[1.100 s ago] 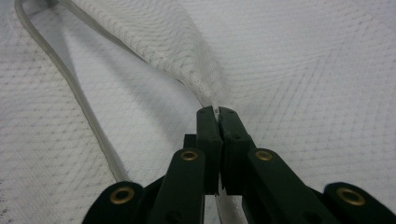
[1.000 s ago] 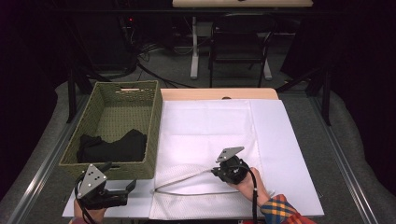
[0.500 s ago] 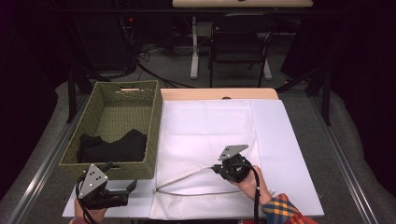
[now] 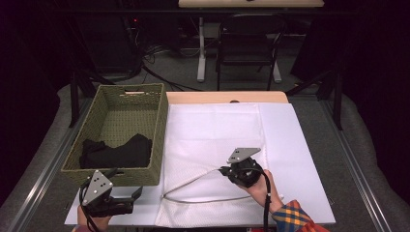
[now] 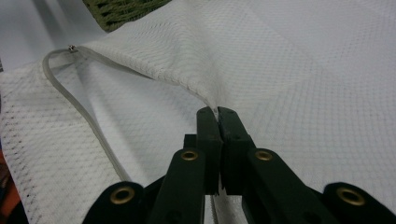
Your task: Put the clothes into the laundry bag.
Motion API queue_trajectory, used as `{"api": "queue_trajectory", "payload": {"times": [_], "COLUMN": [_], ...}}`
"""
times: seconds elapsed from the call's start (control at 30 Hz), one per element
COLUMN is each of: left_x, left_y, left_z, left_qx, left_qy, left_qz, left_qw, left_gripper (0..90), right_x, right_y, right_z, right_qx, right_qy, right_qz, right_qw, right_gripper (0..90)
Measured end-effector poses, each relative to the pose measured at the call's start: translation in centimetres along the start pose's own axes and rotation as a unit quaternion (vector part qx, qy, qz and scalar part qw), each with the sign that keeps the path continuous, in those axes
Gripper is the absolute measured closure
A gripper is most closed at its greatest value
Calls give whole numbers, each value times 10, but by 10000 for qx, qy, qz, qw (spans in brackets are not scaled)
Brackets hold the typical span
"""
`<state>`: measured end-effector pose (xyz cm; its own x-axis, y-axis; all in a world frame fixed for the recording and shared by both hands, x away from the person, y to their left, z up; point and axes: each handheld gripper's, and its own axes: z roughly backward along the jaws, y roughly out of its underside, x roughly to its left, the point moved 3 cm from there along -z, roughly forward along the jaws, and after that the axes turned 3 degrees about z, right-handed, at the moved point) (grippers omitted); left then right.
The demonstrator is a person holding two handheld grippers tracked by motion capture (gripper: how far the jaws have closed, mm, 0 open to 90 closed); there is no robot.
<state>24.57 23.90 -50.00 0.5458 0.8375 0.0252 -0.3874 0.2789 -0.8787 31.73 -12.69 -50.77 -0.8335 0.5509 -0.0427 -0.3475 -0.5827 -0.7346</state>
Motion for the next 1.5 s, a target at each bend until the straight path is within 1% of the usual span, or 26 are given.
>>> {"api": "queue_trajectory", "payload": {"times": [0.23, 0.4, 0.67, 0.87, 1.0, 1.03, 1.13, 1.17, 1.2, 1.23, 1.3, 1.33, 1.4, 1.5], "left_x": [-1, -2, -2, -2, -1, 0, 0, 0, 0, 2, 4, 7, 10, 11], "left_y": [0, 0, 0, -1, -2, -4, -10, -11, -11, -13, -13, -16, -19, -22], "left_z": [0, 0, 0, -1, 1, 3, 7, 7, 7, 8, 8, 8, 10, 11], "left_qx": [15, 32, 78, 154, 144, 169, 241, 254, 254, 362, 399, 469, 493, 554], "left_qy": [15, 56, 90, 190, 241, 282, 340, 389, 389, 406, 426, 468, 525, 550], "left_qz": [-19, -41, -65, -127, -89, -94, -237, -237, -237, -278, -288, -287, -288, -337], "left_qw": [10000, 10000, 9999, 9996, 9996, 9994, 9989, 9986, 9986, 9981, 9979, 9974, 9970, 9964], "left_gripper": [0, 0, 0, 0, 0, 0, 0, 0, 0, 0, 0, 0, 0, 0], "right_x": [1, 2, 6, 7, 5, 4, 3, 3, 3, 3, 3, 2, 2, 2], "right_y": [-3, -6, -11, -15, -13, -12, -11, -11, -11, -10, -10, -9, -9, -8], "right_z": [3, 9, 15, 19, 19, 19, 17, 17, 17, 17, 16, 16, 16, 16], "right_qx": [-37, -129, -245, -315, -320, -321, -324, -315, -315, -301, -299, -299, -291, -306], "right_qy": [69, 98, 109, 110, 81, 69, 43, 40, 40, 28, 24, 15, 17, 27], "right_qz": [-4, 23, 127, 176, 118, 106, 115, 105, 105, 94, 107, 98, 95, 84], "right_qw": [10000, 9999, 9996, 9993, 9994, 9994, 9994, 9994, 9994, 9995, 9995, 9995, 9995, 9995], "right_gripper": [885, 886, 886, 886, 886, 885, 886, 886, 886, 885, 886, 885, 886, 886]}}
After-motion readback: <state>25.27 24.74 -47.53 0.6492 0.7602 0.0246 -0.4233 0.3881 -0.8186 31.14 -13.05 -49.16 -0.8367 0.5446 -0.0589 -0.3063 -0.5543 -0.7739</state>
